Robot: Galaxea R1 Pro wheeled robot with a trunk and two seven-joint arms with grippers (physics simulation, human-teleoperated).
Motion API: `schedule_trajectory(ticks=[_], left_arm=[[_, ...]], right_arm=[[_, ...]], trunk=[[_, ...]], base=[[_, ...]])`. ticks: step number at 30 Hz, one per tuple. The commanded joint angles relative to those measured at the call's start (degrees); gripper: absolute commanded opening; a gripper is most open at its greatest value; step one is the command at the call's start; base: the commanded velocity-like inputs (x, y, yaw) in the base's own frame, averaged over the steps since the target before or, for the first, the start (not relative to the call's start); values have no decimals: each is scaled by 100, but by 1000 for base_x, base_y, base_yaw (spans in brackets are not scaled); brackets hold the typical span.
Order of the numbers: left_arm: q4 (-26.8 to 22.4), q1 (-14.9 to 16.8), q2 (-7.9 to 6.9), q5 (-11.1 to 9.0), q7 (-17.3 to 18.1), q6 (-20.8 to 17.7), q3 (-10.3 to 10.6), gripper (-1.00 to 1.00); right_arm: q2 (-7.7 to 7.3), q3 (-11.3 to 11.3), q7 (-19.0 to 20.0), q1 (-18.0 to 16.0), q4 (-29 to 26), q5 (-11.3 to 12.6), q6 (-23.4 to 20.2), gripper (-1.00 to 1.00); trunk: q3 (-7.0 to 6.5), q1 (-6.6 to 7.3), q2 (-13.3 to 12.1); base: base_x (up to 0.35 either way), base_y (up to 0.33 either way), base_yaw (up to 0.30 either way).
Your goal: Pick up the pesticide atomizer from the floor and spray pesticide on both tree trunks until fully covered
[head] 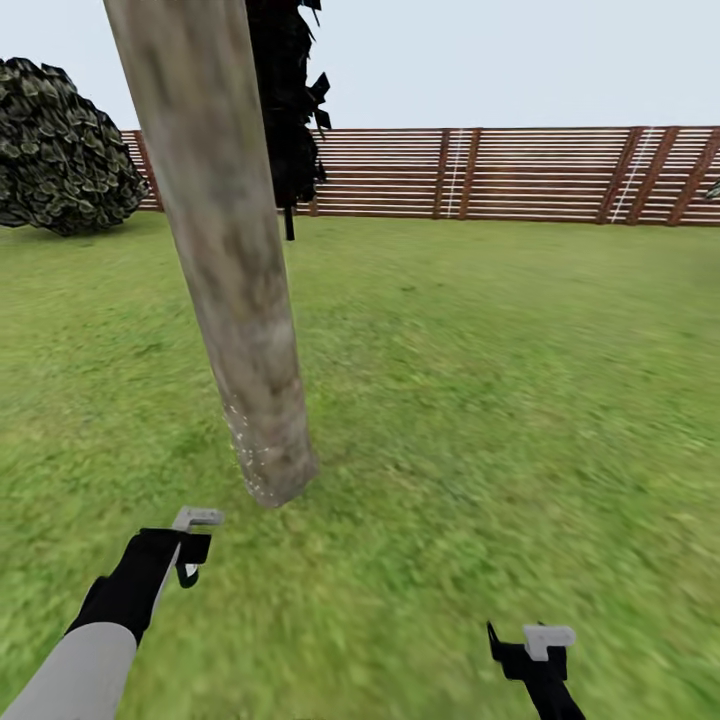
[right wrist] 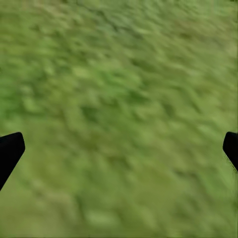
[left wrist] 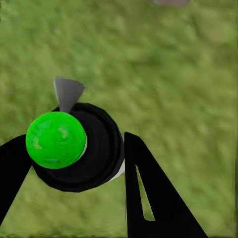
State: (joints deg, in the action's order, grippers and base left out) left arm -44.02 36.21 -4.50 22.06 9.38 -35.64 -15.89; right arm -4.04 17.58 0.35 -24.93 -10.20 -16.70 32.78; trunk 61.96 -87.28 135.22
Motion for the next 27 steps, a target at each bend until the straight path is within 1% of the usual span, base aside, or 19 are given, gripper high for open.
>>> schedule_trajectory(ticks=[1,3,7,8,10,12,13,15,16,18,23,26,27], left_arm=[[10,0,5,6,-3,7,-10,-100],[91,0,64,21,-11,27,-22,-100],[83,0,79,25,-23,30,-27,-100],[69,0,80,21,-81,30,-42,-100],[69,0,92,3,-291,31,-176,-100],[97,0,116,-4,-373,146,-247,-100],[112,0,154,-7,-400,382,-268,-100],[138,0,254,1,-417,557,-278,-100],[162,0,305,11,-423,600,-280,-100],[182,-1,343,22,-426,631,-282,-100],[219,-8,353,27,-447,646,-283,-100],[240,-8,370,6,-692,646,-283,-100],[262,-8,377,-1,-723,646,-283,-100]], right_arm=[[0,0,0,0,0,0,0,100],[0,0,0,-1,0,0,0,100],[0,0,0,-1,0,0,0,100],[0,0,0,0,0,0,0,100],[0,0,0,0,0,0,0,100],[0,0,0,1,0,0,0,100],[0,0,0,-1,0,0,0,100],[0,0,0,-2,0,0,0,100],[0,0,0,-3,0,0,0,100],[0,0,0,-3,0,0,0,100],[6,0,0,1,0,0,0,100],[9,0,0,-1,0,0,0,100],[9,0,0,-2,0,0,0,100]], trunk=[[0,0,0],[0,0,0],[0,0,0],[0,0,0],[0,0,0],[0,0,0],[0,0,0],[0,0,0],[0,0,0],[0,0,0],[0,0,0],[0,0,0],[0,0,0]], base=[[0,-272,277],[0,-274,265],[0,-276,78],[0,-277,12],[0,-276,5],[0,-277,1],[0,-277,0],[0,-277,0],[0,-277,0],[0,-276,0],[0,-276,46],[0,-276,242],[0,-276,273]])
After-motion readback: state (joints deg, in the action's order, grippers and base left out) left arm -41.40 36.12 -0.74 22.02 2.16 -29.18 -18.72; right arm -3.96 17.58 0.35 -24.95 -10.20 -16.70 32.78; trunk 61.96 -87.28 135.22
